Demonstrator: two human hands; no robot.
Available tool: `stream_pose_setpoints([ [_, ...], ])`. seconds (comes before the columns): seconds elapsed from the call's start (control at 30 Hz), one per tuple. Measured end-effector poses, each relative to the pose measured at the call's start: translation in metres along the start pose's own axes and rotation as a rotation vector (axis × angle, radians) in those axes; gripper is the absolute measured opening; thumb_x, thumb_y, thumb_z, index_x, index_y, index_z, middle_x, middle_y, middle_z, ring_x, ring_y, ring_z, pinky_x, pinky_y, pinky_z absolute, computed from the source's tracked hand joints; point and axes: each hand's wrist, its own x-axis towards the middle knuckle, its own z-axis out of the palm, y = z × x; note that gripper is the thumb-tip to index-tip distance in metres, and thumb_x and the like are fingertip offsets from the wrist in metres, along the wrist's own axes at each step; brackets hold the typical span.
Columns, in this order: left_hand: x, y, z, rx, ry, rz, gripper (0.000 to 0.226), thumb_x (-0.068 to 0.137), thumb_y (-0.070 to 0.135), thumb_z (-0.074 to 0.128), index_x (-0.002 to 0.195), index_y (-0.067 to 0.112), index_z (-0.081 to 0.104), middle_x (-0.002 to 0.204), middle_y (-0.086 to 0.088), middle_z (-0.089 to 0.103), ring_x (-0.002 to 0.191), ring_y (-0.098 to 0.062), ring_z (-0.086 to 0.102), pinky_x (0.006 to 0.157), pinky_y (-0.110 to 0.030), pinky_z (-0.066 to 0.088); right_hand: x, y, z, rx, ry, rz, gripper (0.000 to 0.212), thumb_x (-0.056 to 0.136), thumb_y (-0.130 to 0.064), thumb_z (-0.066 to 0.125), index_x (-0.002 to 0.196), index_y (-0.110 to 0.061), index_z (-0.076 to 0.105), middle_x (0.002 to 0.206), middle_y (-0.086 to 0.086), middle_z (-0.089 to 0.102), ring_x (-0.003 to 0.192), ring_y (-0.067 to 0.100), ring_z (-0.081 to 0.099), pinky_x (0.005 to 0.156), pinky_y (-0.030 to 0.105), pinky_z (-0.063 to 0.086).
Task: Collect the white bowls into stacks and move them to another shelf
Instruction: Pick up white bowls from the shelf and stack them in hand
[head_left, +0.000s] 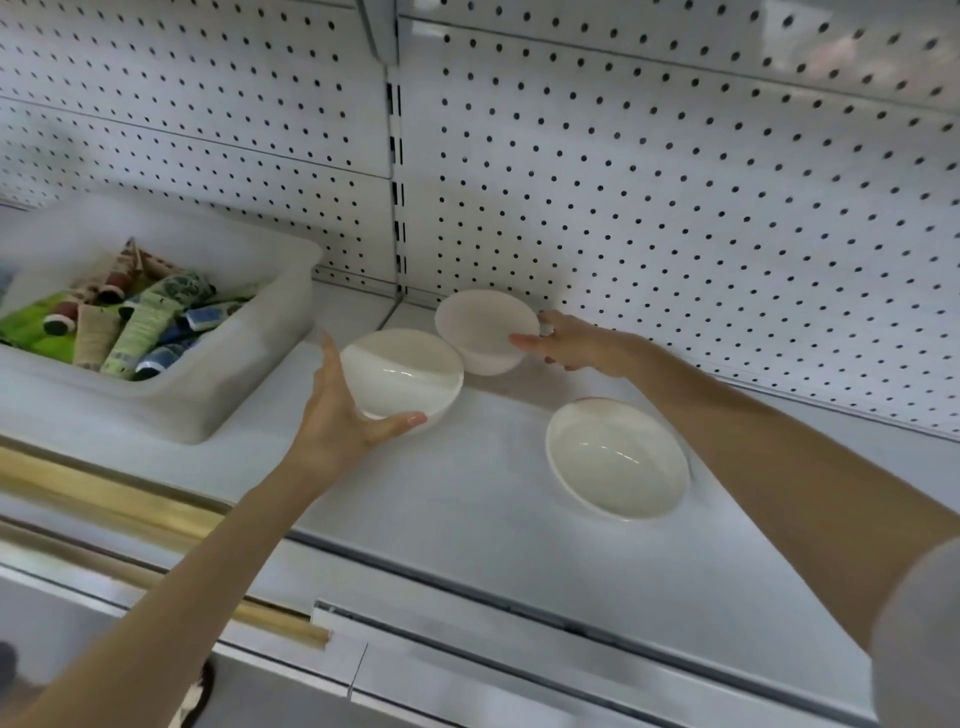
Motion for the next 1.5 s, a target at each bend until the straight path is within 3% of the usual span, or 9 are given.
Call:
stream_pose_setpoints([
  [0.17,-0.011,0.005,0.004,0.027,-0.011,0.002,0.128,0.063,0.029,0.088,0.154,0.014,0.0,0.152,-0.01,0.026,0.139,-0.027,0.028,0.111,-0.037,0.027,0.001,-0.002,-0.005,0.072,-0.166,0.007,0.047,0.092,-0.052,0.052,0.127,-0.021,0.04,0.092,0.01,0.061,0.072,0.017,0.057,0.065,0.025,0.046],
  [0.33,-0.013,0.009,0.002,0.038,-0.041,-0.004,0.123,0.063,0.03,0.088,0.153,0.014,0.006,0.15,-0.01,0.026,0.137,-0.025,0.029,0.109,-0.032,0.027,0.006,-0.001,-0.001,0.315,-0.315,0.056,0.045,0.095,-0.045,0.05,0.128,-0.015,0.042,0.081,0.006,0.066,0.062,0.014,0.056,0.058,0.024,0.041],
  [0.63,-0.025,0.033,-0.018,0.297,-0.039,0.167,0.136,0.047,0.074,0.057,0.153,0.013,-0.002,0.161,-0.008,0.004,0.148,-0.024,0.004,0.12,-0.046,0.012,0.007,0.01,-0.004,0.588,-0.246,0.043,0.029,0.096,-0.021,0.057,0.123,-0.016,0.047,0.088,0.014,0.065,0.076,0.02,0.061,0.065,0.026,0.046],
  [0.8,-0.028,0.068,-0.009,0.138,-0.074,0.259,0.119,0.063,0.056,0.065,0.154,0.014,-0.001,0.161,-0.003,0.003,0.147,-0.011,0.004,0.109,-0.014,0.005,-0.033,0.01,-0.039,0.621,-0.21,-0.041,0.021,0.098,-0.017,0.053,0.118,-0.016,0.048,0.091,0.015,0.062,0.068,0.016,0.066,0.063,0.023,0.047],
  [0.97,-0.02,0.096,0.023,-0.009,-0.145,0.293,0.116,0.069,0.052,0.069,0.153,0.02,-0.003,0.162,-0.002,0.009,0.147,-0.014,0.015,0.119,-0.032,0.014,-0.102,0.021,-0.065,0.589,-0.194,-0.101,0.02,0.096,-0.018,0.053,0.115,-0.011,0.049,0.082,0.013,0.068,0.068,0.016,0.065,0.064,0.024,0.047],
  [1.1,-0.034,0.115,0.058,-0.166,-0.36,0.31,0.117,0.071,0.046,0.07,0.152,0.023,-0.011,0.158,0.01,0.011,0.143,-0.002,0.014,0.119,-0.026,0.013,-0.151,0.045,-0.056,0.596,-0.225,-0.08,0.025,0.092,-0.018,0.058,0.114,-0.01,0.049,0.082,0.015,0.068,0.069,0.02,0.058,0.065,0.025,0.049],
  [1.27,-0.056,0.118,0.088,-0.248,-0.474,0.376,0.092,0.082,0.005,0.071,0.149,0.016,0.01,0.13,0.014,0.04,0.113,0.009,0.043,0.083,0.008,0.027,-0.182,0.076,-0.037,0.683,-0.183,-0.084,0.035,0.093,-0.015,0.056,0.127,-0.02,0.047,0.089,0.012,0.06,0.073,0.02,0.062,0.065,0.026,0.05],
  [1.37,-0.062,0.113,0.097,-0.273,-0.553,0.426,0.099,0.063,0.021,0.086,0.136,0.021,0.02,0.121,0.021,0.041,0.103,0.027,0.042,0.083,0.004,0.032,-0.193,0.085,-0.037,0.64,-0.158,-0.081,0.043,0.096,-0.021,0.055,0.134,-0.033,0.04,0.089,0.019,0.057,0.074,0.024,0.059,0.066,0.028,0.049],
  [1.5,-0.067,0.108,0.104,-0.267,-0.534,0.387,0.098,0.049,0.042,0.082,0.128,0.03,0.026,0.121,0.021,0.045,0.108,0.015,0.046,0.082,0.001,0.038,-0.203,0.086,-0.033,0.442,-0.123,-0.081,0.05,0.093,-0.025,0.06,0.137,-0.025,0.034,0.086,0.017,0.064,0.07,0.016,0.06,0.066,0.025,0.05],
])
